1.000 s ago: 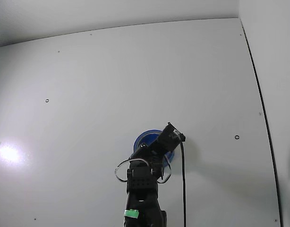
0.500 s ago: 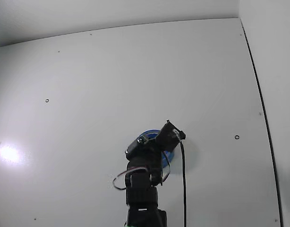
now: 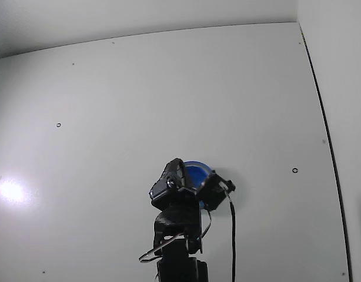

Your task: Grasp a block and put it in the bin.

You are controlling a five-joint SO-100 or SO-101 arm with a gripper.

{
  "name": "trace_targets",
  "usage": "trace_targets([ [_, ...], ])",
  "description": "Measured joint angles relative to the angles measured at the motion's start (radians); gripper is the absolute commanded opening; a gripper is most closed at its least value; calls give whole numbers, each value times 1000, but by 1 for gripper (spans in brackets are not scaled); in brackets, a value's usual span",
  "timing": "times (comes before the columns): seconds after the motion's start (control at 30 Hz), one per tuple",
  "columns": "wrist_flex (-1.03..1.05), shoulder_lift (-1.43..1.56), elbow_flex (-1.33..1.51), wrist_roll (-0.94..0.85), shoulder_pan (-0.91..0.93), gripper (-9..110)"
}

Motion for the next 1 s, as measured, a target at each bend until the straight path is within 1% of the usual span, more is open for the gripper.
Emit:
trace_targets([
  [0.17,118,0,0,319,0,0],
  [0.27,178,0,0,423,0,0],
  [0.37,224,-8,5,419,0,0],
  [0.53,239,-11,107,350,0,0],
  [0.73,239,-12,387,296,0,0],
  [1.0,239,-11,402,293,0,0],
])
